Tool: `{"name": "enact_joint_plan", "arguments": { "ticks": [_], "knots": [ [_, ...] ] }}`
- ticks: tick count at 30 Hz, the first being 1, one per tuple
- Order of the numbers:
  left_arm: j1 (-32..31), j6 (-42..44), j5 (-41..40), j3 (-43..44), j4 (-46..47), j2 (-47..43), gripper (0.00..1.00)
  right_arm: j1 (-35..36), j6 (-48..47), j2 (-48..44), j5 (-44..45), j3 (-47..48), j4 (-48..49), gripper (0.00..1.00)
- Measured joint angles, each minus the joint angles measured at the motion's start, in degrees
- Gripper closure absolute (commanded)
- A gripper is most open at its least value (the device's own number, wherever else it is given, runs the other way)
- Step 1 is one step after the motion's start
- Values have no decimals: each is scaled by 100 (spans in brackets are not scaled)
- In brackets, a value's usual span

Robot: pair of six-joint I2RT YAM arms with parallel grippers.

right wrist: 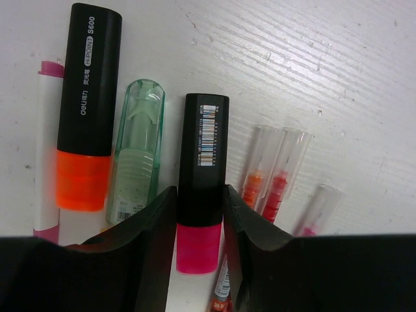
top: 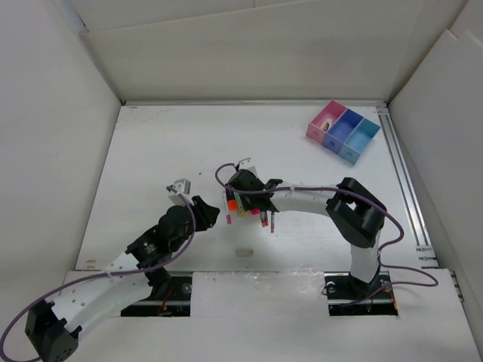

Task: Sort the stationery into containers
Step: Pick up the pen from the center of the board, then place the pen in the storage box.

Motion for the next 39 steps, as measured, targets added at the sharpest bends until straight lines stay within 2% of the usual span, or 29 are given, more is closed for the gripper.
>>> {"name": "enact_joint_plan", "arguments": {
  "ticks": [15, 17, 18, 19, 20, 28, 34, 39],
  "knots": [
    [0, 2, 2, 0, -68, -11, 71, 0, 26, 153, 11, 131, 4, 58],
    [0, 2, 2, 0, -76, -11, 71, -2, 24, 160, 9, 144, 0, 64],
    [0, 2, 2, 0, -79, -11, 71, -2, 22, 164, 11, 151, 2, 68],
    [0, 2, 2, 0, -79, -11, 71, -2, 26, 164, 13, 153, 2, 78],
    [0, 2, 2, 0, -79, -11, 71, -4, 48, 164, 13, 153, 7, 81],
    [0, 2, 2, 0, -79, -11, 71, -72, 2, -129, -13, 149, -46, 81],
    [0, 2, 42, 0, -72, -9, 71, -525, -144, -896, -197, 184, -2, 81],
    [0, 9, 140, -4, 46, 173, 71, -1423, -367, -1064, -420, 426, 15, 81]
  ]
}}
